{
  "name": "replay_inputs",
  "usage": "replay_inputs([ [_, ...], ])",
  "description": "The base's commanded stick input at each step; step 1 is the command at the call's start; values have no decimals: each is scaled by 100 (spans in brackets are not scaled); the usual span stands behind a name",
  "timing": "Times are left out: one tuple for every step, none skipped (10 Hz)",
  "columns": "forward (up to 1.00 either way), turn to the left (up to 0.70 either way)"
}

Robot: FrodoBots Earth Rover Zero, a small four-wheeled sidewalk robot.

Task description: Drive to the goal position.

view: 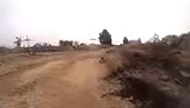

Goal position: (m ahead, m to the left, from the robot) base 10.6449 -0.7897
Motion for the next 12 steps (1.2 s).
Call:
replay_inputs([
  [50,0],
  [50,0],
  [50,0],
  [50,0],
  [50,0],
  [50,10],
  [50,26],
  [50,42],
  [50,40],
  [50,21],
  [50,2],
  [50,0],
])
